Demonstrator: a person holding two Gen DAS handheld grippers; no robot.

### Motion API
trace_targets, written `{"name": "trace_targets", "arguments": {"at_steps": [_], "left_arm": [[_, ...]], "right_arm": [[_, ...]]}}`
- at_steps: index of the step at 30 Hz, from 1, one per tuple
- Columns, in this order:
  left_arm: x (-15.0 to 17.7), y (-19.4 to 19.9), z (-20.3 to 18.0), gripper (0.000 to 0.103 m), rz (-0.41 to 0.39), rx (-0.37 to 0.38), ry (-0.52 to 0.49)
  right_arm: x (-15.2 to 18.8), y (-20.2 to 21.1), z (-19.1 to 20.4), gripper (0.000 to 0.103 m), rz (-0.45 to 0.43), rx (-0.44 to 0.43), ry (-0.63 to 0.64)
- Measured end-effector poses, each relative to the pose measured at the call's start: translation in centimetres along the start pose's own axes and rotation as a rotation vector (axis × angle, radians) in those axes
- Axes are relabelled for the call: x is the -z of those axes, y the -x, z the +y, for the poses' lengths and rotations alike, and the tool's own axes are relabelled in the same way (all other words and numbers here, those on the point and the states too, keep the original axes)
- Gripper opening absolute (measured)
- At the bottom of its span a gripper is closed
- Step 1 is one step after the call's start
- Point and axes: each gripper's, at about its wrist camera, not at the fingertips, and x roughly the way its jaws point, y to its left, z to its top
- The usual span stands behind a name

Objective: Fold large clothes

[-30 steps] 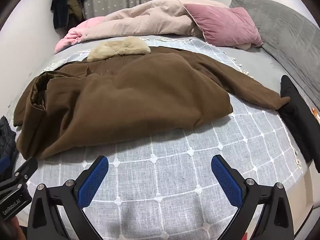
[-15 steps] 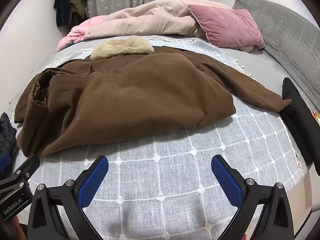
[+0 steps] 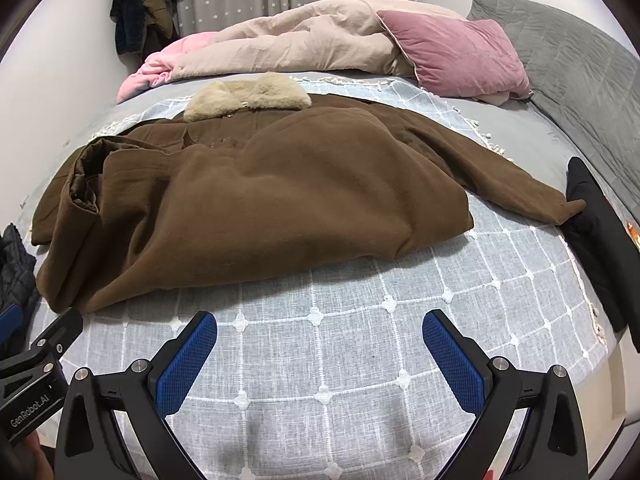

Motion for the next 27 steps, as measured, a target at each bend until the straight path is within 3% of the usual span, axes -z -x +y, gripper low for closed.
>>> {"name": "trace_targets", "arguments": {"at_steps": [27], "left_arm": [[-0.11,0.22,0.1,0.103,-0.003,0.0,-0.003]], "right_arm": [[0.13,-0.09,0.04,0.103,0.004,-0.002,0.001]]}}
